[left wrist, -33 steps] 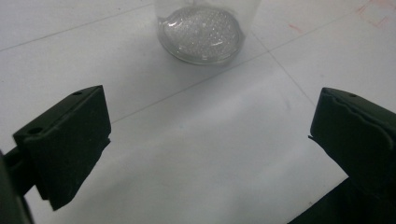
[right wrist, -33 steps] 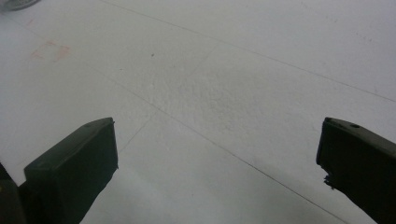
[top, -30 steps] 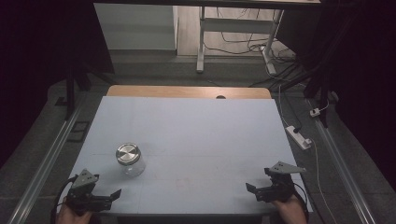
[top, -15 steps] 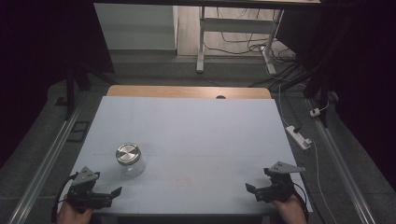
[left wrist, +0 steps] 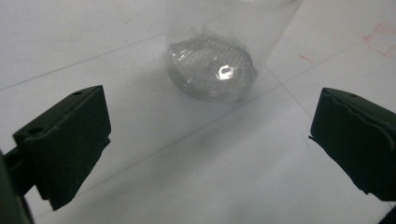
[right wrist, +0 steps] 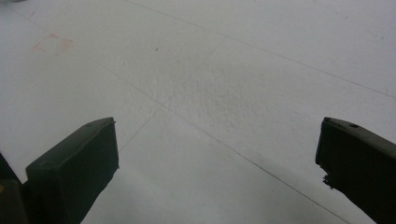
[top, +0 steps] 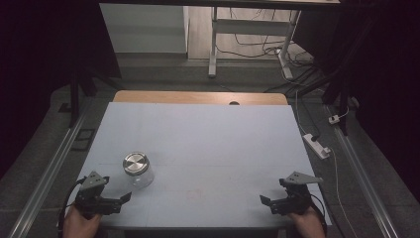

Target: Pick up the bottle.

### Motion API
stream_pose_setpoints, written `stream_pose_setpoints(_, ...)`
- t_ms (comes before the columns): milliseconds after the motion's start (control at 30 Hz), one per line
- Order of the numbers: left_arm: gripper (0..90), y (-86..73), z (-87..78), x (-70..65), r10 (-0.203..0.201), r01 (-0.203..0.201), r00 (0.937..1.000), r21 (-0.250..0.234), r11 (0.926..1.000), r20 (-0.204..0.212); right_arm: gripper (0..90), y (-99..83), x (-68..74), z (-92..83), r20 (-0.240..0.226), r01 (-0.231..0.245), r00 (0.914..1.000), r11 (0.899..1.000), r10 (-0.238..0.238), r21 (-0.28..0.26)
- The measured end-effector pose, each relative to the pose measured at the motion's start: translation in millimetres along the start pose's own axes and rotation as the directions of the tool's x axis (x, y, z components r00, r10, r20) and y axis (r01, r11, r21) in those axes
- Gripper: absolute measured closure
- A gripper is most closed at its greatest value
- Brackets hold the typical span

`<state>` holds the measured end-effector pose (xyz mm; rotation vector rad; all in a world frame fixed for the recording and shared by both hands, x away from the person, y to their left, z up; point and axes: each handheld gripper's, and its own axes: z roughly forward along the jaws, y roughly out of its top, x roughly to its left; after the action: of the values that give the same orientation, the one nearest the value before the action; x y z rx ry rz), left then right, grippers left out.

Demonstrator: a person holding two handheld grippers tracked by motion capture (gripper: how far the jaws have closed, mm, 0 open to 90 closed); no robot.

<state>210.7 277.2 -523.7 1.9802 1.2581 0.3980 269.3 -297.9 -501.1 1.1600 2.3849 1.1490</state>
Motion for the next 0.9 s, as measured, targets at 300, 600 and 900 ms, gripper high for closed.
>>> stream_pose_setpoints(300,0.0,9.0,9.4,2.1,-0.012,0.014,0.9992,-0.036,0.9992,0.038,0.0,-0.1,-0.9,-0.3,-0.002,-0.003,1.0000,1.000,0.003,-0.005)
stream_pose_setpoints(600,0.0,22.3,20.3,4.6,-0.004,0.006,0.9984,-0.030,0.9995,0.057,0.0,0.0,-0.9,0.2,-0.006,-0.004,1.0000,1.000,0.004,-0.002)
stream_pose_setpoints(900,0.0,35.0,34.0,5.5,0.029,-0.029,0.9976,-0.014,0.9995,0.062,0.0,0.0,-0.7,0.3,-0.007,-0.003,1.0000,1.000,0.003,0.000)
